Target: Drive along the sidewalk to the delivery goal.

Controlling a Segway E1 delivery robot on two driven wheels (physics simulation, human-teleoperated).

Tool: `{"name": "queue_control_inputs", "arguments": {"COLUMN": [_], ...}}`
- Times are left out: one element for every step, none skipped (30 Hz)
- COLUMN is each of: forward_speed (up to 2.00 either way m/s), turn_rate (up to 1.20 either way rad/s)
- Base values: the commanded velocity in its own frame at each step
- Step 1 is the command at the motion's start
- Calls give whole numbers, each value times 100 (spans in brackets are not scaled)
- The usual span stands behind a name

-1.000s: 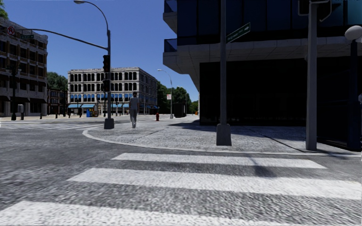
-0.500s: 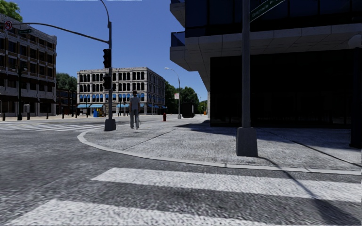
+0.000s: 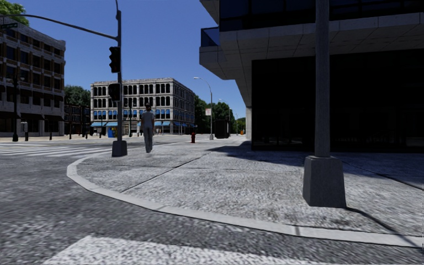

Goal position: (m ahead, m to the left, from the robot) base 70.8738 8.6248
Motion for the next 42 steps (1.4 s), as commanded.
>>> {"name": "queue_control_inputs", "arguments": {"forward_speed": [200, 200, 200, 200, 200, 200, 200, 200, 200, 200, 200, 200, 200, 200, 200, 200, 200, 200, 199, 192, 182, 182, 169, 158, 149, 149, 144, 142, 142, 142, 142, 142, 142, 142, 142, 142, 142, 142, 142, 142, 142, 142], "turn_rate": [0, 0, 0, 0, 0, 0, 0, 0, 0, 0, 0, 0, 0, 0, 0, 0, 0, 0, 0, 0, 0, 0, 0, 0, 0, 0, 0, 0, 0, 0, 0, 0, 0, 0, 0, 0, 0, 0, 0, 0, 0, 0]}}
